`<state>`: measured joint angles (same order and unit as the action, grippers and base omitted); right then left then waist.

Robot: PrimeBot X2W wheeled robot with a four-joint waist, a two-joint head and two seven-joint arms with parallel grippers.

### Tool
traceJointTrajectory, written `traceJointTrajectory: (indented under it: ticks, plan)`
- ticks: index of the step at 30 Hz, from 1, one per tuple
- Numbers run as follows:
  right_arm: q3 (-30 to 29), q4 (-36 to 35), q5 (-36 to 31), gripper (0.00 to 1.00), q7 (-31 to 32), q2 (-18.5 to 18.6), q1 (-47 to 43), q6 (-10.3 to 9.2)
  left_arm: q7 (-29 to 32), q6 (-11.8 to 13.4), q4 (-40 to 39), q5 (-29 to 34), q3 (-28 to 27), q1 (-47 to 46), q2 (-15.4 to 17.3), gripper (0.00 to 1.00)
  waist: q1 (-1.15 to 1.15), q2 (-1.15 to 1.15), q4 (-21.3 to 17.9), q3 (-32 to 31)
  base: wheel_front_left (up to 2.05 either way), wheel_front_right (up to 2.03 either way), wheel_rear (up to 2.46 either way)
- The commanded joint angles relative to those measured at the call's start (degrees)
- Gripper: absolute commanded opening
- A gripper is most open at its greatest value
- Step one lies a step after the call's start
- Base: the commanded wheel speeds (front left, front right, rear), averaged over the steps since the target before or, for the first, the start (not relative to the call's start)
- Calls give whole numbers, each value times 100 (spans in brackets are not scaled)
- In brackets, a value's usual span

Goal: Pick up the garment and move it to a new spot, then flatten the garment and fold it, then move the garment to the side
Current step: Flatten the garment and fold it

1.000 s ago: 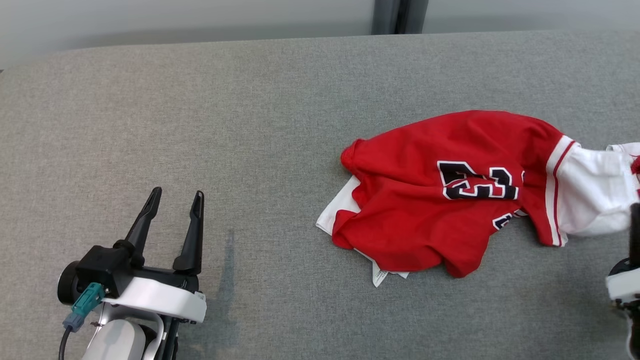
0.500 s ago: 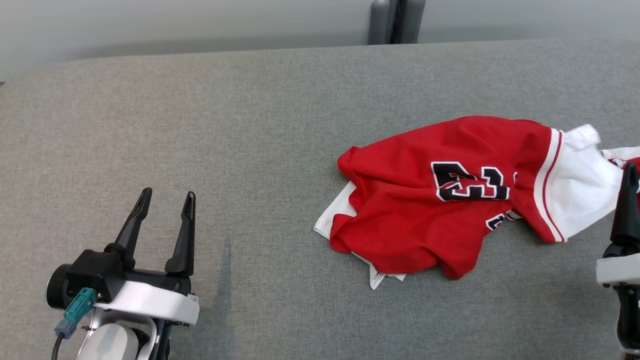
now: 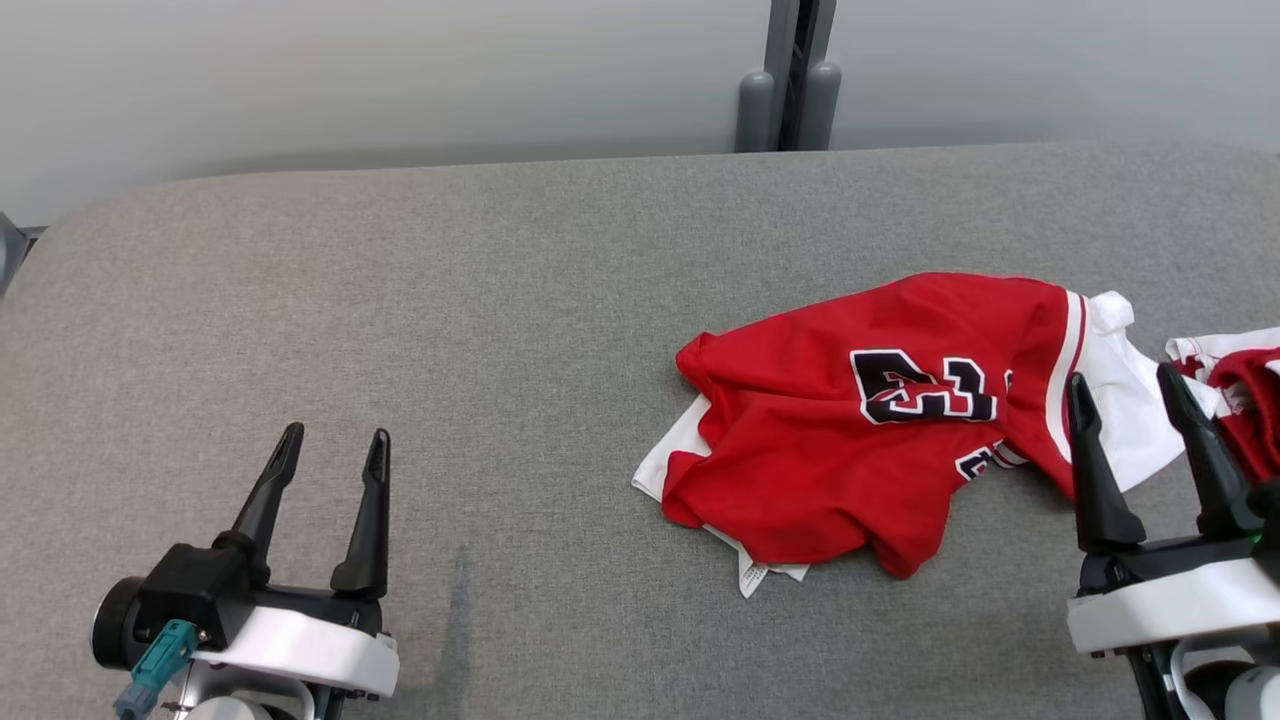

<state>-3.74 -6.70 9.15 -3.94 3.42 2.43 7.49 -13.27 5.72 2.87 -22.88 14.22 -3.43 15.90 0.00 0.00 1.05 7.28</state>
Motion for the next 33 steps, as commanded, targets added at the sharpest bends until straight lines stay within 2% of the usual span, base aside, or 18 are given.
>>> traceJointTrajectory:
  ticks: [1,10,13,18,21,24,28,33]
  plan:
    - [6,-72,-9,100,74,4,-89,0,4,42,-41,-30,-1,63,38,100,0,0,25,-35,0,0,0]
    - [-47,-143,100,100,259,-35,-224,0,77,108,-184,17,75,118,40,100,0,0,93,-60,0,0,0]
    - [-48,-128,124,100,291,-37,-232,0,185,16,-274,55,228,-20,28,100,0,0,88,-34,0,0,0]
    - [42,-144,129,100,324,-41,-129,0,768,-435,-269,23,849,-336,-84,100,0,0,-27,127,0,0,0]
    - [144,-101,189,100,318,-41,-50,0,1203,-760,-103,-119,1276,-555,-274,100,0,0,-183,256,0,0,0]
    - [240,-30,283,100,258,-42,31,0,1555,-965,172,-268,1556,-751,-418,100,0,0,-399,413,0,0,0]
    - [388,96,375,100,185,-42,126,0,1795,-1057,596,-345,1679,-1043,-492,100,0,0,-709,630,0,0,0]
    - [479,258,503,100,53,-43,222,0,1910,-1110,1144,-560,1536,-1379,-495,100,0,0,-1035,840,0,0,0]
